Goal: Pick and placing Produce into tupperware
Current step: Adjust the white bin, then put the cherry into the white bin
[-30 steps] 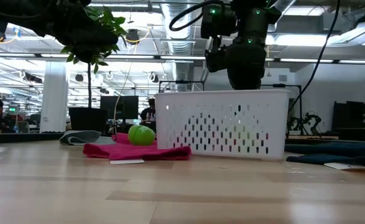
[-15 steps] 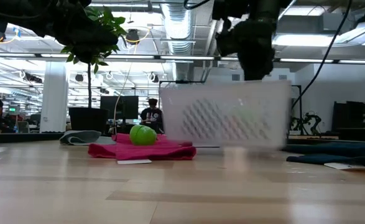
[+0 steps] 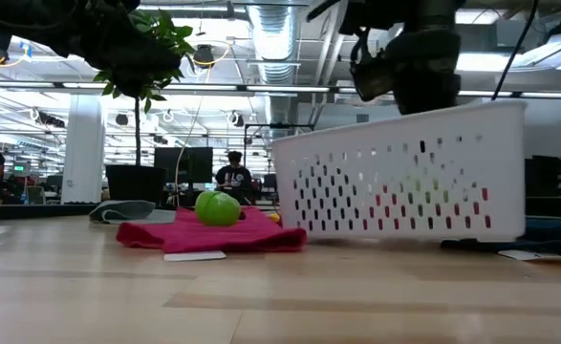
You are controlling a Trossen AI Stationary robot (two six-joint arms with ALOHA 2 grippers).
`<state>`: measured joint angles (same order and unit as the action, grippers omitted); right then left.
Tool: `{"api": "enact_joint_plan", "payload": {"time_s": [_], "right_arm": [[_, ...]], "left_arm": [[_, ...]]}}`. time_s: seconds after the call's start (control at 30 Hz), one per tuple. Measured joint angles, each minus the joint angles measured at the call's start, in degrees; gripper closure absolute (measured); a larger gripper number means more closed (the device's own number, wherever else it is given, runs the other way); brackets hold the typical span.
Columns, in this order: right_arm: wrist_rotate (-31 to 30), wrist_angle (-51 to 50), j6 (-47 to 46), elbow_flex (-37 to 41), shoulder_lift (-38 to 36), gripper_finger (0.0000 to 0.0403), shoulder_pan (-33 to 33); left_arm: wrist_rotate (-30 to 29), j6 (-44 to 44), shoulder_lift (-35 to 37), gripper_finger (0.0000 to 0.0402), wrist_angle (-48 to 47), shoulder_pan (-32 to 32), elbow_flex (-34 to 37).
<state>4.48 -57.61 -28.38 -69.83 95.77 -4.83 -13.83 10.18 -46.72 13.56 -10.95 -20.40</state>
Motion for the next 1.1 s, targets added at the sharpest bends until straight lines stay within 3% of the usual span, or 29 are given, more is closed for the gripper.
{"api": "enact_joint_plan", "payload": {"time_s": [0.3,0.47,0.83,0.93,1.1], "right_arm": [[-2.1,0.2,-5.4,0.6,0.0,0.0379,-5.5],[-7.5,-5.2,-7.6,0.7,0.0,0.0379,-7.2],[-8.9,-3.7,1.3,0.7,0.0,0.0379,-0.3],[-9.5,-3.0,1.8,0.7,0.0,0.0344,0.1],[-9.1,-2.4,-0.2,0.7,0.0,0.0243,-0.5]], "left_arm": [[0.0,0.1,0.0,0.0395,0.4,0.0,0.0],[0.0,0.4,0.0,0.0395,0.3,0.0,0.0],[0.0,1.1,0.0,0.0395,-1.2,0.0,0.0],[0.0,1.1,0.0,0.0395,-1.2,0.0,0.0],[0.0,1.1,0.0,0.0395,-1.2,0.0,0.0]]}}
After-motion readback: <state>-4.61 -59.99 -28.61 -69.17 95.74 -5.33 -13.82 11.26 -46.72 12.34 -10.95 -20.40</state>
